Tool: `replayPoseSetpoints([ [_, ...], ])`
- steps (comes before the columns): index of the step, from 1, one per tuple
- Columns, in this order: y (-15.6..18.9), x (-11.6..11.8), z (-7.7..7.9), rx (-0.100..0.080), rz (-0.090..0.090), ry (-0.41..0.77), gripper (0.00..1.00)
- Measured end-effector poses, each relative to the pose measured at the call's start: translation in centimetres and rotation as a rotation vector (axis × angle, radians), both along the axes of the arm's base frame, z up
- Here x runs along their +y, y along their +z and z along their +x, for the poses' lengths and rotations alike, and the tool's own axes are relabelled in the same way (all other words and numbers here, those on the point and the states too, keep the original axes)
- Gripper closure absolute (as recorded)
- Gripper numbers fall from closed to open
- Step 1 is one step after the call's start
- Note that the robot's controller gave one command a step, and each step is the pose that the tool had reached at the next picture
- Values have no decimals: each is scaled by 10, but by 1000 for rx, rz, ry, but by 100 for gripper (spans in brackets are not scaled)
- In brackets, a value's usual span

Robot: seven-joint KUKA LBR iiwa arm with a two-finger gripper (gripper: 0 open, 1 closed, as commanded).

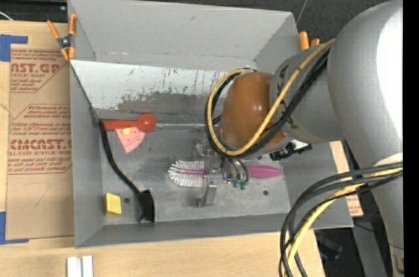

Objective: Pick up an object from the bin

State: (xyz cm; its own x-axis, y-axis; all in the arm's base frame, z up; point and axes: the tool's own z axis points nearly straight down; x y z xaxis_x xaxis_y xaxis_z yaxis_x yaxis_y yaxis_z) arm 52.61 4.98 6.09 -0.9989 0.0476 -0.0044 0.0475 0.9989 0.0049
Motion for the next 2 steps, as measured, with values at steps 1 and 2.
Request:
replayPoseSetpoints([
  [1, 8, 13, -8, -10, -1, 45, 0],
  [2, 3, 3, -1, -3, 1, 7, 100],
])
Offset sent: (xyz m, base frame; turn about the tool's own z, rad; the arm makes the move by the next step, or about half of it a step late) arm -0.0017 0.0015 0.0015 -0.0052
